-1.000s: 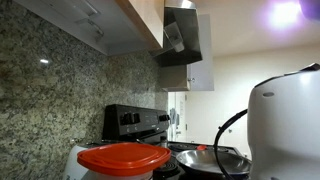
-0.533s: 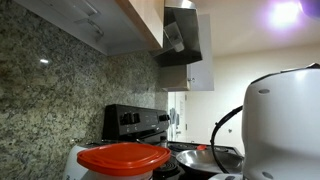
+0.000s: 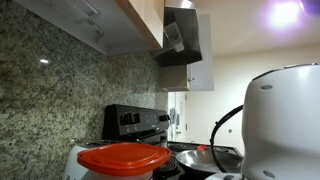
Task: Put the green towel on the orange lid
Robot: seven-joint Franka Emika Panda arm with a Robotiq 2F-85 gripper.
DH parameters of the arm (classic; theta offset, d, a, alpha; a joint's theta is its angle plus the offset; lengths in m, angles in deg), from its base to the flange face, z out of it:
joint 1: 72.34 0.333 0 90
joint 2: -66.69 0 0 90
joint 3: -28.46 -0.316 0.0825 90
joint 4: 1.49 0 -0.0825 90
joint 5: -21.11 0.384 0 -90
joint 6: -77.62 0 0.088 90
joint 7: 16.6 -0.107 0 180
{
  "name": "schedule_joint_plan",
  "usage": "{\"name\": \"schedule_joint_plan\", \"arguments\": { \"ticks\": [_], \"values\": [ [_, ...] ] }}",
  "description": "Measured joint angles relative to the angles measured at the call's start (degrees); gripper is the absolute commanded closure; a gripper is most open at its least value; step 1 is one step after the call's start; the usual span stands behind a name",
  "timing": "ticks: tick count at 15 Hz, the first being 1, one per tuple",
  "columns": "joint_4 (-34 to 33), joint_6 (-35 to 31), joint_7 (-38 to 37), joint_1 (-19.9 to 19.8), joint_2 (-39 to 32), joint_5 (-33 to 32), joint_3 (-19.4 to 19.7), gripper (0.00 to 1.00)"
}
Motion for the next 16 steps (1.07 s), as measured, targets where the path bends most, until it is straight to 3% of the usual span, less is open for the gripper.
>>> {"name": "schedule_joint_plan", "arguments": {
  "ticks": [5, 11, 16],
  "values": [
    [1.6, -4.2, 0.0, -2.5, 1.3, 0.0, -4.7, 0.97],
    [6.3, -10.4, 0.0, -9.0, 7.1, 0.0, -11.7, 0.97],
    [10.0, -17.2, 0.0, -8.3, 12.7, 3.2, -9.5, 0.97]
  ]
}}
